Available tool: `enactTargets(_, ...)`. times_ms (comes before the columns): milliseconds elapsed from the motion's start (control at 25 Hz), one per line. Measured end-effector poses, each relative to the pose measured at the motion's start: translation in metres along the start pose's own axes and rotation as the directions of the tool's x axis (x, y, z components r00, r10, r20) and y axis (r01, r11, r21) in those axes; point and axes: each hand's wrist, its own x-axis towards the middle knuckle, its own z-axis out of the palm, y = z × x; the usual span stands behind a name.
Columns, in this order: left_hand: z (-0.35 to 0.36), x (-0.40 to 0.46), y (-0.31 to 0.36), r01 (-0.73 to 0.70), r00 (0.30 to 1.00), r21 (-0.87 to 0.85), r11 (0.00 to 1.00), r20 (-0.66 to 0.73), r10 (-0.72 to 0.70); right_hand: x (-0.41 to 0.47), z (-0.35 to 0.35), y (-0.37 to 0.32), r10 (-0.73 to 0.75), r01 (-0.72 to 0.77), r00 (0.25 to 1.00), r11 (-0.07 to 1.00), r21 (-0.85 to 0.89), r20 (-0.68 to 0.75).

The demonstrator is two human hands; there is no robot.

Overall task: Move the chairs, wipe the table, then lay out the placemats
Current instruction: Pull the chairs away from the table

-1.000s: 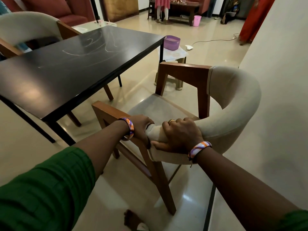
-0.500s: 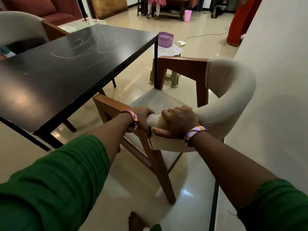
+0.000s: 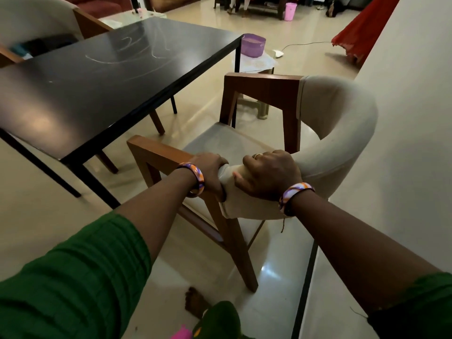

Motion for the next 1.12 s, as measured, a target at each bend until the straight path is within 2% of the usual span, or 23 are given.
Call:
enactTargets(280, -0.009, 0.008, -0.001, 0.020, 0.999, -0.017, 1.000, 0.026, -0.020, 0.010, 0.007, 0.009, -0.040, 0.040, 0.999, 0.999, 0.007, -0.002)
enactTargets(1120, -0.037, 0.108, -0.023, -0.008, 0.999, -0.104, 0.994, -0.047, 0.003, 0.072, 0.066, 0.099, -0.080, 0.078, 0.995, 0.996, 0.038, 0.064)
